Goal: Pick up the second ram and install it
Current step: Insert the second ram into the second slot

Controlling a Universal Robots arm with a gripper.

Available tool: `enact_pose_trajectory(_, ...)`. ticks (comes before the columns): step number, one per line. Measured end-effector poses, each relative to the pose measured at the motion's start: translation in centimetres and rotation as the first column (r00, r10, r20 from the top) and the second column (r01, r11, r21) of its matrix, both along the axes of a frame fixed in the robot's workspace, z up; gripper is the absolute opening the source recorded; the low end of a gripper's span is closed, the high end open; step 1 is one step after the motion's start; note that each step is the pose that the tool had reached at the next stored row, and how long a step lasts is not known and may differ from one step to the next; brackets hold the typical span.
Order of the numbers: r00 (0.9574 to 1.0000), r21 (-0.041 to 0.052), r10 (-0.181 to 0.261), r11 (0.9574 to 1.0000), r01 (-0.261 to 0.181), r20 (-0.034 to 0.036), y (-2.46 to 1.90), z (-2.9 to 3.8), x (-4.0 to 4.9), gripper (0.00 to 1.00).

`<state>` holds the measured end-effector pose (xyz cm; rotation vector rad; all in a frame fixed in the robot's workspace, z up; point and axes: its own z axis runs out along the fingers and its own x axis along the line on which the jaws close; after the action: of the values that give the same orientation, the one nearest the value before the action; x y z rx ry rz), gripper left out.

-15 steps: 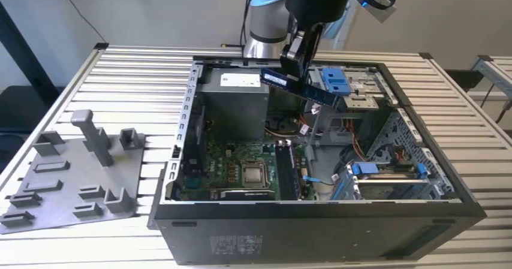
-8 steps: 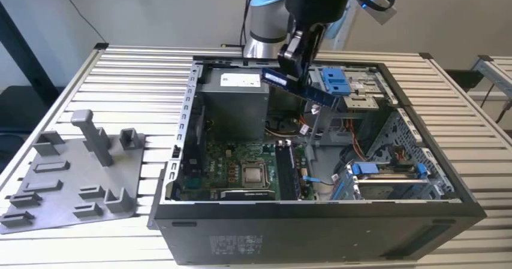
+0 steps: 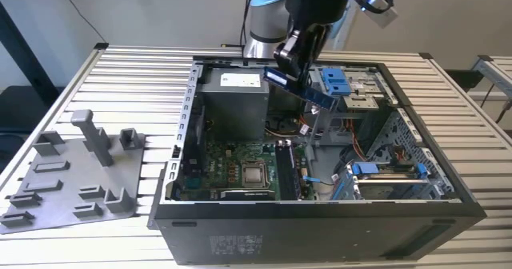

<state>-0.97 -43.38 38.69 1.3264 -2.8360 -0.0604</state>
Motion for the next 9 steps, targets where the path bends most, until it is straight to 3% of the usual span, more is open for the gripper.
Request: enact_pose_trajectory(9,0.9944,0.0000,-0.105,0.9944,0.105,0.0000,0.00,-0.04,0.00,0.14)
